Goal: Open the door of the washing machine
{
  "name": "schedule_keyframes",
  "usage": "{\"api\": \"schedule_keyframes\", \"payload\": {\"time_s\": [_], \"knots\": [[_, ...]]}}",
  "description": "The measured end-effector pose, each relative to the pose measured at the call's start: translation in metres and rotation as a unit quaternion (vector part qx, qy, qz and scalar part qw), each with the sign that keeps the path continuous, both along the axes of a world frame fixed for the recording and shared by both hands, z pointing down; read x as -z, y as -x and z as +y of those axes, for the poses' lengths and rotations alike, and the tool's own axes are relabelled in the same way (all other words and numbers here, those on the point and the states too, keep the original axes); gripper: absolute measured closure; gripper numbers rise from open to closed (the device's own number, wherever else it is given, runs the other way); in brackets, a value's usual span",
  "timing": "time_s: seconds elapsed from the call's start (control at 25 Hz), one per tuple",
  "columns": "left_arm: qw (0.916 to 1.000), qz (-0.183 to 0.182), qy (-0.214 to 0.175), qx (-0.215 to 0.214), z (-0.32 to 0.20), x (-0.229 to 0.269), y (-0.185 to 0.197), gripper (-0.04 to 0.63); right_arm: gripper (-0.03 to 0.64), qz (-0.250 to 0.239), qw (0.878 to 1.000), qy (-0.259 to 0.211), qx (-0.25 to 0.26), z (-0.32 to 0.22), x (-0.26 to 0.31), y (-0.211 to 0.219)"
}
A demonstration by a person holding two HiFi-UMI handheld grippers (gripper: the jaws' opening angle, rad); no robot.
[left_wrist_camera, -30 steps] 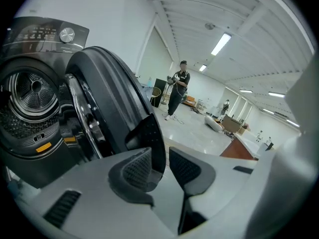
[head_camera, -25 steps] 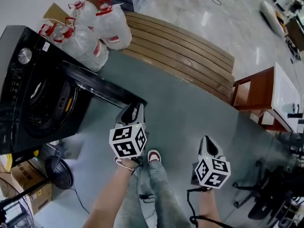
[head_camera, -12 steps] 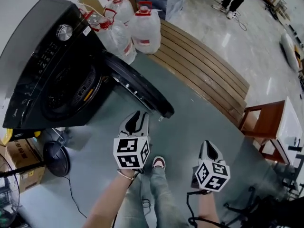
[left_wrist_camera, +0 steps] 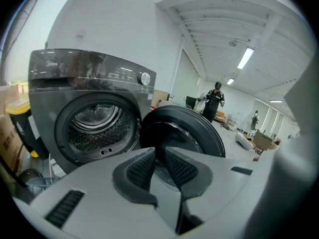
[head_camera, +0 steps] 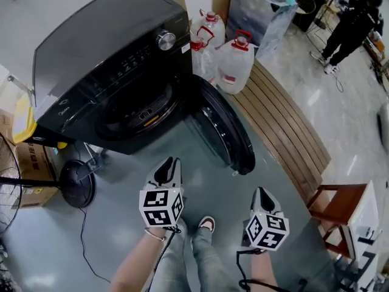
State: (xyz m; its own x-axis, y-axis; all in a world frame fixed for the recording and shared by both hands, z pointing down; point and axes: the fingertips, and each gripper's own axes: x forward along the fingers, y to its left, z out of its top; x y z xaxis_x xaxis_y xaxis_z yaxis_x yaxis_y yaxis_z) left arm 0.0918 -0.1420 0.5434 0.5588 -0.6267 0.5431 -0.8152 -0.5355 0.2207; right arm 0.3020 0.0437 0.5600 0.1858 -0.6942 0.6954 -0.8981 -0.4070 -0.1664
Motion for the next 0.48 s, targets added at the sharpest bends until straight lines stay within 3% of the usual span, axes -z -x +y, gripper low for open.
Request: {"api": "schedule_keyframes", "payload": {"time_s": [0.24,0.48], "knots": [[0.9984,-0.01,-0.006,0.055,-0.002,0.043,0.077,0.548,0.612,0.004,0.999,-0.018,0.042,-0.031,0.04,0.035],[0.9938,0.013,0.003,0.111,0.004,0.093,0.133,0.565,0.612,0.019,0.994,-0.03,0.1,-0.059,0.089,0.079]]}}
